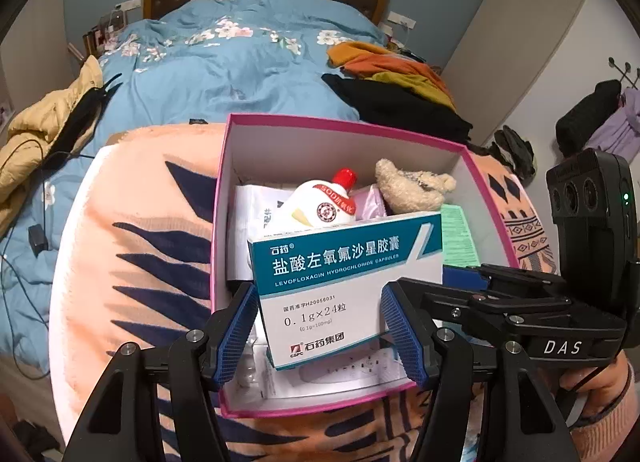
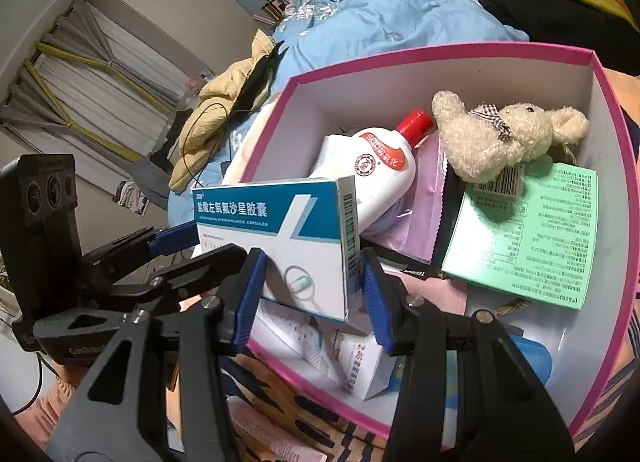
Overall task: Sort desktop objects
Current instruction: 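Lower the medicine box into the magenta box beside the lotion bottle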
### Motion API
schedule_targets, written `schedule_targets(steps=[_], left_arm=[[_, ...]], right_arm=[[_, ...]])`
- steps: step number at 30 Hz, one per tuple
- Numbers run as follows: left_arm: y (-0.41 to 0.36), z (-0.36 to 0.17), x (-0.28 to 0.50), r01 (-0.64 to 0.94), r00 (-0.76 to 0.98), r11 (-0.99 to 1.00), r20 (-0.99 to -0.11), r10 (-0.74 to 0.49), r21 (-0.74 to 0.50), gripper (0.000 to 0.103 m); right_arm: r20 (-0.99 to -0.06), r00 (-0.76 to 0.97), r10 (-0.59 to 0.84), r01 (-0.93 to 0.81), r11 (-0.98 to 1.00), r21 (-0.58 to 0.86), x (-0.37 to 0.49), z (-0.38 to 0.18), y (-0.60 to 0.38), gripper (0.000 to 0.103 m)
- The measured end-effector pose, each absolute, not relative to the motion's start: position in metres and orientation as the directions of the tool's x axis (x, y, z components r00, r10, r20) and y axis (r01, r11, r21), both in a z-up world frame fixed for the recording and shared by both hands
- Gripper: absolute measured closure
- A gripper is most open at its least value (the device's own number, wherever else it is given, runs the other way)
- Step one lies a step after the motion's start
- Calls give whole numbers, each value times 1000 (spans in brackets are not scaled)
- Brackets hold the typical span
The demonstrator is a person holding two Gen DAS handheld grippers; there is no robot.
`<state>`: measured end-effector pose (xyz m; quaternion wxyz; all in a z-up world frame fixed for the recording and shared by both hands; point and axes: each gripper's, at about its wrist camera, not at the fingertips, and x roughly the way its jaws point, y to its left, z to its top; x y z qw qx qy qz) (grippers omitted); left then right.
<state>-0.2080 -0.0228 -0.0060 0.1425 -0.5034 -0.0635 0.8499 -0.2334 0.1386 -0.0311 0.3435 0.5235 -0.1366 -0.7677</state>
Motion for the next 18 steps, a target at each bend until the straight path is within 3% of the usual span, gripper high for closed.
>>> schedule_targets(steps=[18], left_arm=[[-19, -23, -222, -173, -438, -961, -856, 273, -218, 38]], right_arm=[[-741, -201, -641, 339, -755, 561, -250, -52, 135, 53]])
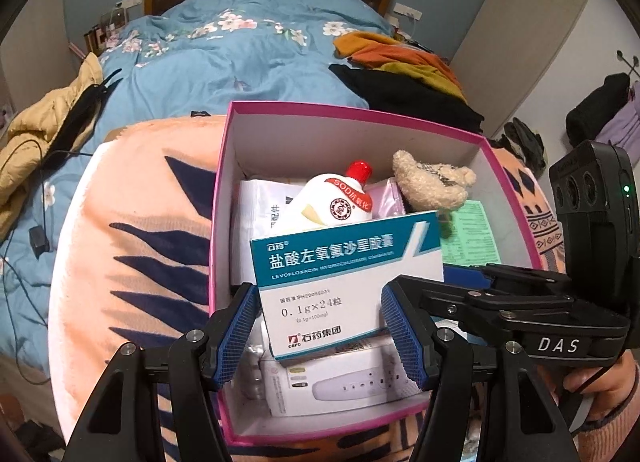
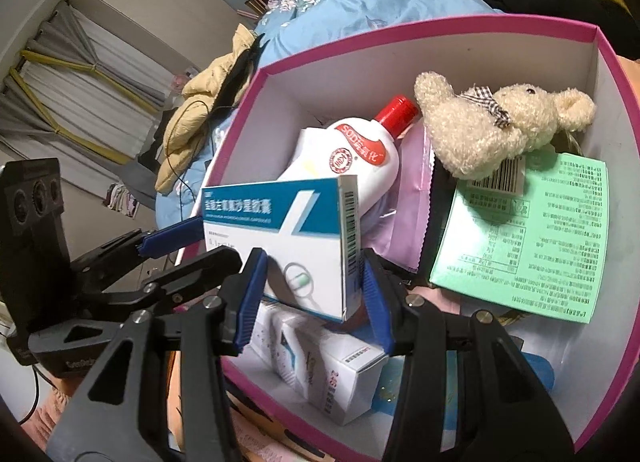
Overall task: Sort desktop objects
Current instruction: 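Lower the medicine box into the magenta box beside the lotion bottle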
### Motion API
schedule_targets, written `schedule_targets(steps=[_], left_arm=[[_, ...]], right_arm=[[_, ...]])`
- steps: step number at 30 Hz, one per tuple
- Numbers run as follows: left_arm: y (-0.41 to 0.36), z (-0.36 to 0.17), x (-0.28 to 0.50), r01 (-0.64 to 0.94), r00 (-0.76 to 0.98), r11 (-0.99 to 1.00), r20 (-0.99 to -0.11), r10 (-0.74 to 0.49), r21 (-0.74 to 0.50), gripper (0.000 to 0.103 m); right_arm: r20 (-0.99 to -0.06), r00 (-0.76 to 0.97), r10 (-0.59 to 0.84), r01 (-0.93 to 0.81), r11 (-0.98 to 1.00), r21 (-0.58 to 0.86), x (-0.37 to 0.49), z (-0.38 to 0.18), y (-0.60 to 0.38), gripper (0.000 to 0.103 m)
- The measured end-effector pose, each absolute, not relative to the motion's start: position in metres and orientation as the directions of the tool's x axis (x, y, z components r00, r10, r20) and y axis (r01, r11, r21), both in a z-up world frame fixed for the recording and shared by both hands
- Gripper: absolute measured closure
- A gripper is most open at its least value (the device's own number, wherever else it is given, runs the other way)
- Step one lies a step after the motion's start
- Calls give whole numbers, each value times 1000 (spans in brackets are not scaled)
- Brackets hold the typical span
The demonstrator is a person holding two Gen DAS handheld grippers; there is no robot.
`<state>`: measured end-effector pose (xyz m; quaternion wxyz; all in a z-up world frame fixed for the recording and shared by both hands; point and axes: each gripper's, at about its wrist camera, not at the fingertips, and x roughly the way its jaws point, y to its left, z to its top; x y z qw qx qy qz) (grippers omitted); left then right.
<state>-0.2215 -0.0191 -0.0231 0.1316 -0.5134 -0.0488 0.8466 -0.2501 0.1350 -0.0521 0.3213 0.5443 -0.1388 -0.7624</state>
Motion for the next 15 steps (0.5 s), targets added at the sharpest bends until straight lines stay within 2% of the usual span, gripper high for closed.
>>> schedule_targets(steps=[15], left_arm=[[-18, -37, -224, -159, -437, -969, -867, 240, -189, 38]], right_arm=[[-780, -197, -594, 333, -789, 517, -253, -66, 130, 53]])
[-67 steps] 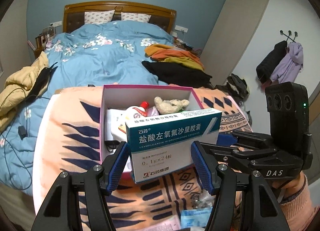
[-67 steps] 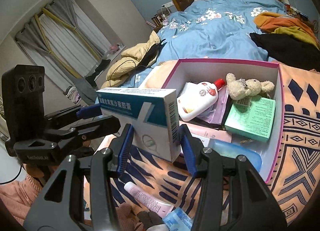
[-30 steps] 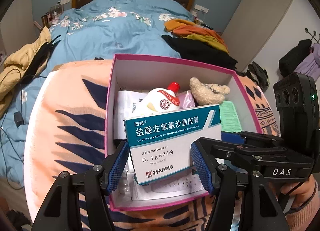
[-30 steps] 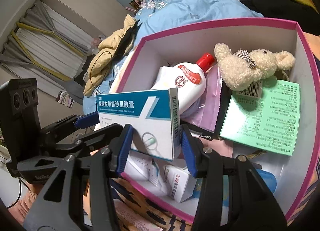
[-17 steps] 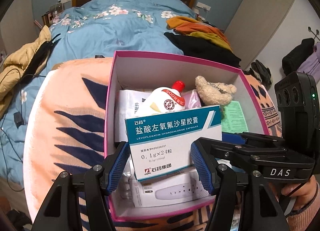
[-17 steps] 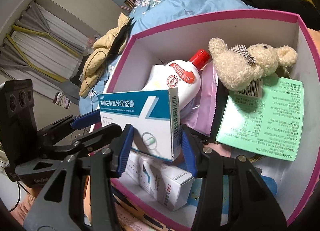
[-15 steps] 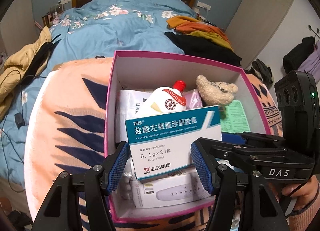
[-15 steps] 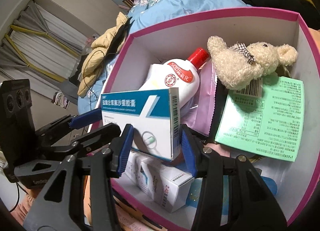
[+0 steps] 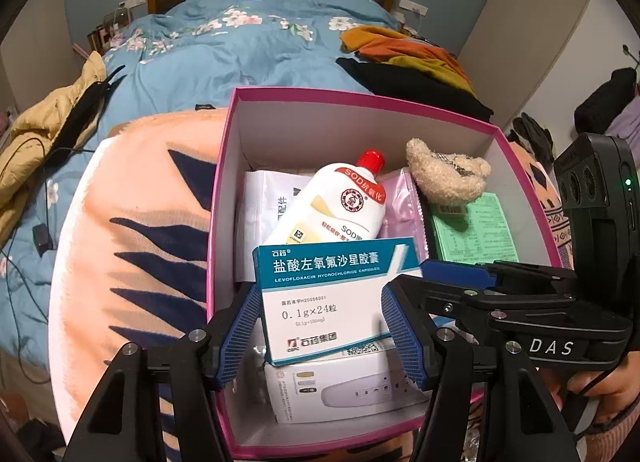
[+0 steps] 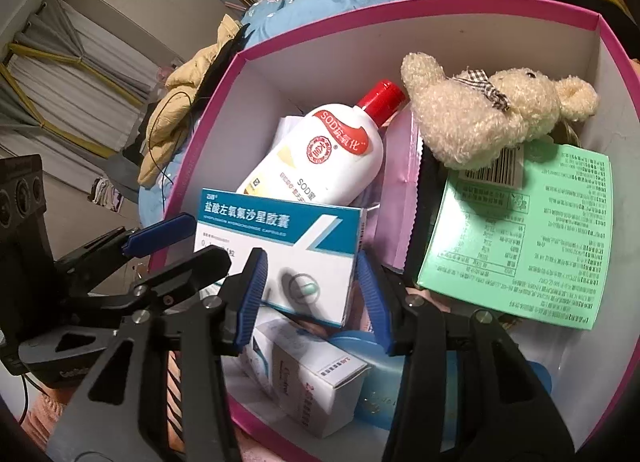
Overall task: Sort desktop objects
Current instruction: 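Lower the medicine box into the magenta box beside the lotion bottle, then open the right tool and pull it back out of the box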
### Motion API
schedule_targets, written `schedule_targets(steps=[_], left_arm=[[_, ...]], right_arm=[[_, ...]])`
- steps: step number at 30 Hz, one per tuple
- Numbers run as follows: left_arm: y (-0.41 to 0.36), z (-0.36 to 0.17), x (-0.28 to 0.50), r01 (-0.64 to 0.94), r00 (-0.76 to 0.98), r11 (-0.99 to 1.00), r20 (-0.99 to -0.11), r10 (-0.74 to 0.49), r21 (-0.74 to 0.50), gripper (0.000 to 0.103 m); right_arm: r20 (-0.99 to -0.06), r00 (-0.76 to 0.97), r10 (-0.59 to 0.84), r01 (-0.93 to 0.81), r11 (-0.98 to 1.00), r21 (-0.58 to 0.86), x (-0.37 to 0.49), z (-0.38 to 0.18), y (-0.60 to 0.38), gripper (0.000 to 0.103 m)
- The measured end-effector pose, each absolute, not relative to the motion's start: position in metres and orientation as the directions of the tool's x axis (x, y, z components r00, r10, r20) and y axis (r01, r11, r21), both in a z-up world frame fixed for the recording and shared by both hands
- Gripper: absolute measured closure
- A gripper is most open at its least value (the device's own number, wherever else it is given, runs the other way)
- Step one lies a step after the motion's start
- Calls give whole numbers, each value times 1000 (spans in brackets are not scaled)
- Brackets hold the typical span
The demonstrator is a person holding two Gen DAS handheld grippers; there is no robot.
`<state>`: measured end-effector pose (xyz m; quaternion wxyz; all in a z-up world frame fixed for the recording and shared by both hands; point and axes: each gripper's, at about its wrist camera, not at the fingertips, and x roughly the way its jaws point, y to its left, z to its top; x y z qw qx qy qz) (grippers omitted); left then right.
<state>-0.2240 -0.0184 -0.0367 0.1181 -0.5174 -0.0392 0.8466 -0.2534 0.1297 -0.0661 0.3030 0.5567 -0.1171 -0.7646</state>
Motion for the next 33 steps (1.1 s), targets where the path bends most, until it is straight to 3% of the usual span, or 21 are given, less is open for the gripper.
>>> schedule_targets(steps=[8, 12, 14, 24, 26, 28, 33], left_arm=[[-18, -32, -212, -151, -466, -967, -848, 251, -203, 36], [-16, -20, -199, -147, -511, -969, -824, 245, -197, 18], [-15, -16, -194, -143, -520, -970, -819, 244, -198, 17], [-10, -1, -158, -120, -542, -972, -808, 234, -200, 15], [-10, 3, -149, -114, -550, -972, -802, 233, -204, 11], [-10, 6, -141, -108, -558, -972, -796, 233, -209, 0], [-9, 13, -123, -106, -563, -968, -789, 245, -225, 0]], right_arm=[[-793, -221, -567, 361, -803, 474, -245, -61, 130, 53], [-790, -246, -561, 379, -806, 455, -238, -52, 134, 52], [-787, -260, -560, 387, -807, 446, -234, -48, 135, 51], [-754, -324, -571, 401, -805, 437, -202, -26, 156, 32], [-747, -340, -571, 406, -806, 431, -193, -21, 160, 29], [-739, -355, -573, 404, -806, 432, -185, -16, 164, 23], [-728, -393, -563, 405, -816, 412, -160, -7, 173, 13]])
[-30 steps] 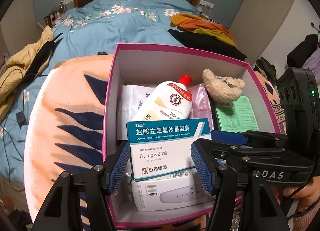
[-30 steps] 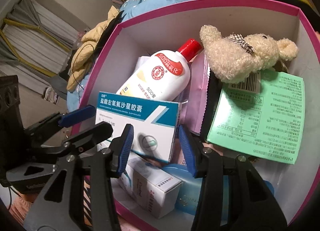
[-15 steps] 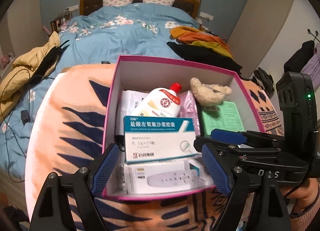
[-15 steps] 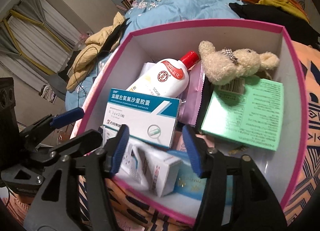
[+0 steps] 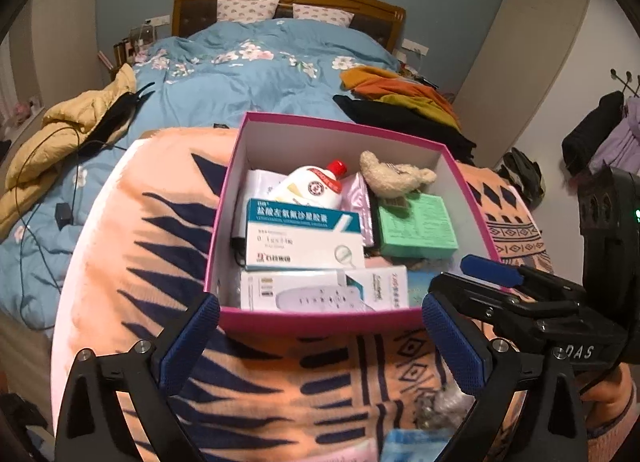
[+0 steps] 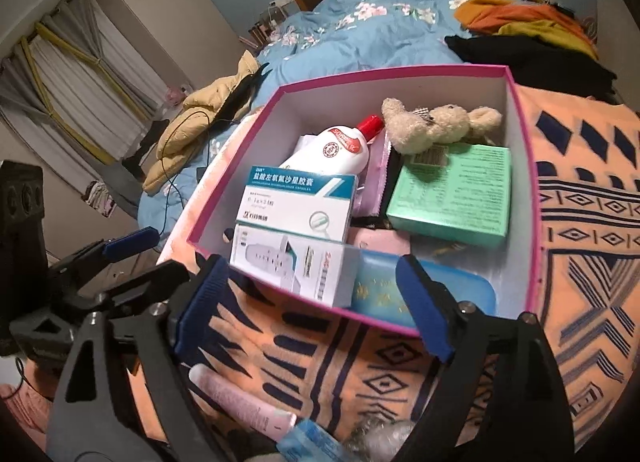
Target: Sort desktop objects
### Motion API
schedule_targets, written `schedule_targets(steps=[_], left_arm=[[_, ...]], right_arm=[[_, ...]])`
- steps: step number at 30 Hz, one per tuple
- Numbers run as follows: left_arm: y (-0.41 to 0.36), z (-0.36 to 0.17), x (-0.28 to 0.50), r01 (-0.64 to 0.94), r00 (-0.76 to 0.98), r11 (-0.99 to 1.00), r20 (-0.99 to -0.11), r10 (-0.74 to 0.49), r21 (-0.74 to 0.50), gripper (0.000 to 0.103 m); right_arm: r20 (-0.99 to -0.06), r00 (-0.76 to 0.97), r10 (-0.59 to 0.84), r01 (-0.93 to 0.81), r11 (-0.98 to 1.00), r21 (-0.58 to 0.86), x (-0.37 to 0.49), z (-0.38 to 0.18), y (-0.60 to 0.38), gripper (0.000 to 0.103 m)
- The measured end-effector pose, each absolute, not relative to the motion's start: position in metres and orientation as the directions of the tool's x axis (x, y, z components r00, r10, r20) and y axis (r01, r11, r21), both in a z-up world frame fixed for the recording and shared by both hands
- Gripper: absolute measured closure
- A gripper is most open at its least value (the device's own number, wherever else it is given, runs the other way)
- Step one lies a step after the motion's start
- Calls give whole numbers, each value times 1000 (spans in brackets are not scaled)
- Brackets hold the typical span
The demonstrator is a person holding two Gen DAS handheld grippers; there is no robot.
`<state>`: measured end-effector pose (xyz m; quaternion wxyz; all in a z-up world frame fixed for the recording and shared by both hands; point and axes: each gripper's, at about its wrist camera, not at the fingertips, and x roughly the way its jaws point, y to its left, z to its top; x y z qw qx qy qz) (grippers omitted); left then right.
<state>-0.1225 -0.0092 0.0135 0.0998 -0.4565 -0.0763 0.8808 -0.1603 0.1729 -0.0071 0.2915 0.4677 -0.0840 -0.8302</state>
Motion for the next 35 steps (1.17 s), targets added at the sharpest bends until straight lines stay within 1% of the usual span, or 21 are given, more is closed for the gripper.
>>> schedule_targets(steps=[3, 5, 6, 11, 18, 22, 28, 35], left_arm=[[-11, 15, -114, -99, -558, -963, -787, 264, -253, 0], [-12, 17, -108, -90, -565, -962, -782, 264, -259, 0], [-13, 18, -106, -85, -567, -962, -782, 259, -258, 0], [-16, 23, -89, -29, -594, -972, -779, 203, -231, 0], [-18, 26, -67, -35, -577, -964, -782, 235, -264, 0], [-16, 27, -49, -43, -571, -960, -782, 251, -277, 0], [-10, 20, -29, -53, -547, -964, -800, 247, -261, 0], [-1, 26, -8, -83, -575, -970, -784, 234, -228, 0]], right_arm=[[-723, -405, -560, 392, -820, 416, -149, -5, 179, 8], [-719, -413, -559, 389, -822, 416, -140, -3, 184, 1], [-715, -419, -559, 386, -823, 417, -136, -2, 187, 1], [-702, -434, -565, 390, -820, 419, -112, 6, 196, 1], [-689, -483, -540, 405, -836, 371, -75, 20, 201, 1], [-706, -487, -515, 422, -846, 326, -54, 14, 197, 1], [-727, -469, -501, 406, -854, 326, -39, -2, 198, 1], [-720, -495, -486, 397, -864, 310, -27, 3, 203, 1]])
